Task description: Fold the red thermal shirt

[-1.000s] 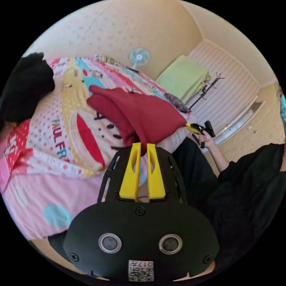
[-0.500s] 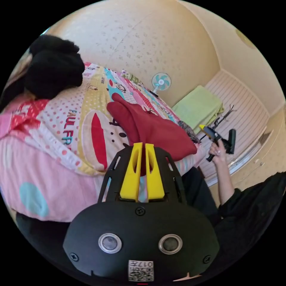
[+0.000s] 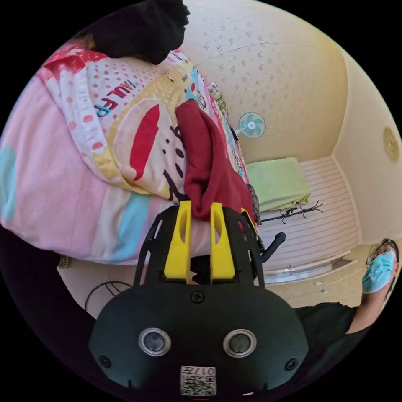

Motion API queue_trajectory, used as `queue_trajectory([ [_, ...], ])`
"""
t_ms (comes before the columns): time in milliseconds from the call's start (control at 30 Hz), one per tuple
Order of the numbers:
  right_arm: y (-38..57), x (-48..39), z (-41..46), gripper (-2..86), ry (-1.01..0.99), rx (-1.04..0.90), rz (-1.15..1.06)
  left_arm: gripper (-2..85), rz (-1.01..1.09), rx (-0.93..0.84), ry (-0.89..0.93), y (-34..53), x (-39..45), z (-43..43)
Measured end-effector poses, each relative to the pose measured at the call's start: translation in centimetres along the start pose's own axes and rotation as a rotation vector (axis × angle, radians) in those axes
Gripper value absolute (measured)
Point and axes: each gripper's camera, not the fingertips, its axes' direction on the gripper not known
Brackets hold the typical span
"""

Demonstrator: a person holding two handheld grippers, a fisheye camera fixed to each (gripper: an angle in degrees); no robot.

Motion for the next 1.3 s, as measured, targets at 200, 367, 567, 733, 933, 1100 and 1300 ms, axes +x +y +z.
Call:
queue_trajectory([
  [200,0.8,4.6,-3.3,0.4,-0.054,0.125,0.282,5.9,0.431,0.155,-0.114,2.5,18.8,5.3],
  [367,3.5,8.3,-7.6,0.6,0.053,0.337,0.475,5.7,0.793,-0.095,-0.015,7.6,28.1,20.0],
  [567,6.2,11.7,-12.3,0.5,-0.141,0.602,0.457,6.8,0.85,-0.303,0.056,16.1,24.3,30.1],
  [733,2.7,9.3,-9.5,0.5,-0.368,0.364,0.154,6.5,0.81,-0.103,0.123,17.7,19.3,24.6],
  [933,0.7,5.5,-3.8,0.4,0.056,-0.064,0.065,5.2,0.784,-0.277,-0.235,16.5,12.8,26.8],
  [1100,1.2,5.3,-4.6,0.4,0.072,0.024,0.088,6.5,0.701,-0.195,-0.13,16.2,6.8,22.3],
  [1300,1.7,5.0,-9.1,0.5,-0.065,0.352,0.01,13.5,0.532,-0.16,-0.152,15.0,-2.3,19.3],
])
